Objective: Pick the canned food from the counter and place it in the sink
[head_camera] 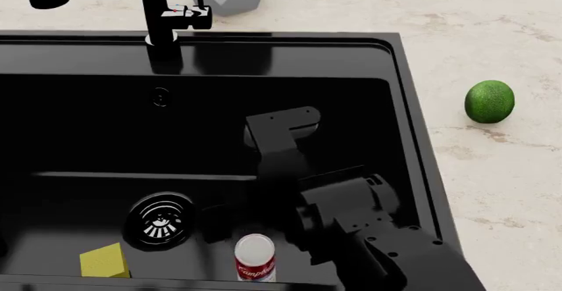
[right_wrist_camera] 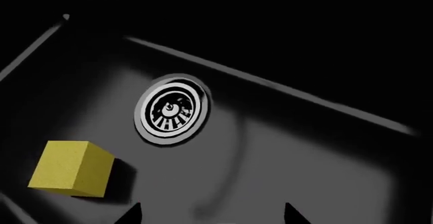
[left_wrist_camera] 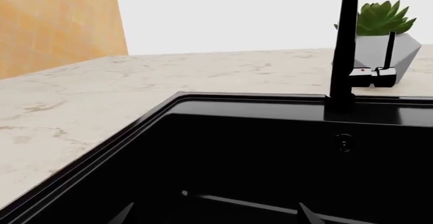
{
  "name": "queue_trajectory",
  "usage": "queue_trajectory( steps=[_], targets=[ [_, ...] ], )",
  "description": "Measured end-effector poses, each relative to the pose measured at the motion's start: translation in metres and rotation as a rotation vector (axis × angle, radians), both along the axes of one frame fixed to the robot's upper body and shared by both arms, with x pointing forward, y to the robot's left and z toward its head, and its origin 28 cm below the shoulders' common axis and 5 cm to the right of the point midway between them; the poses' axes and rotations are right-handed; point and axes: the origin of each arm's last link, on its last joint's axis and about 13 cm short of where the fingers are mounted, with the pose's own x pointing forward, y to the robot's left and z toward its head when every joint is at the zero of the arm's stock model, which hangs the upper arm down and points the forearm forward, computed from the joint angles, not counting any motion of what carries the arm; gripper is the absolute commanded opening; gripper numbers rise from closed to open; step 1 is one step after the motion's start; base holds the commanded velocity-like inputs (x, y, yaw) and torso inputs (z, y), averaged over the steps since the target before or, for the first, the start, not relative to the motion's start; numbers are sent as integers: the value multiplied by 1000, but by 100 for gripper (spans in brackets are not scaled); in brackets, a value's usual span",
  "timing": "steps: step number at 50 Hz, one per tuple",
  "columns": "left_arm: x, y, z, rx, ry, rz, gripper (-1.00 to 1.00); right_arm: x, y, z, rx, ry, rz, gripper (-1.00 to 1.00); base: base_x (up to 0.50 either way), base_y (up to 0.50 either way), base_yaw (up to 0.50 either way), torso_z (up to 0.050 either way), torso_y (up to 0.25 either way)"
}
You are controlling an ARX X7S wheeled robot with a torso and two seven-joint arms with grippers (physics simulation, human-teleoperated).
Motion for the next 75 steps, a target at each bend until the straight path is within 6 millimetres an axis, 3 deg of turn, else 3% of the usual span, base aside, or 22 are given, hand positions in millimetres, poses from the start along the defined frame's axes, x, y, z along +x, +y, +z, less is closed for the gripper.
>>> queue_trajectory(
  steps=[17, 29, 48, 75],
  targets=[
    [1, -1, 1, 1, 1, -5, 100, 11, -5, 21, 60, -122, -17, 100, 0, 0, 0, 0, 0],
    [0, -2, 0, 3, 0, -8, 100, -8, -17, 35, 70, -231, -43, 100, 0, 0, 0, 0, 0],
    [-2, -2, 2, 7, -14, -11, 100, -81, -49, 60, 90, -418, -117, 100, 0, 0, 0, 0, 0],
    [-8, 2, 4, 10, -29, 3, 100, -198, -98, 60, 171, -602, -240, 100, 0, 0, 0, 0, 0]
  ],
)
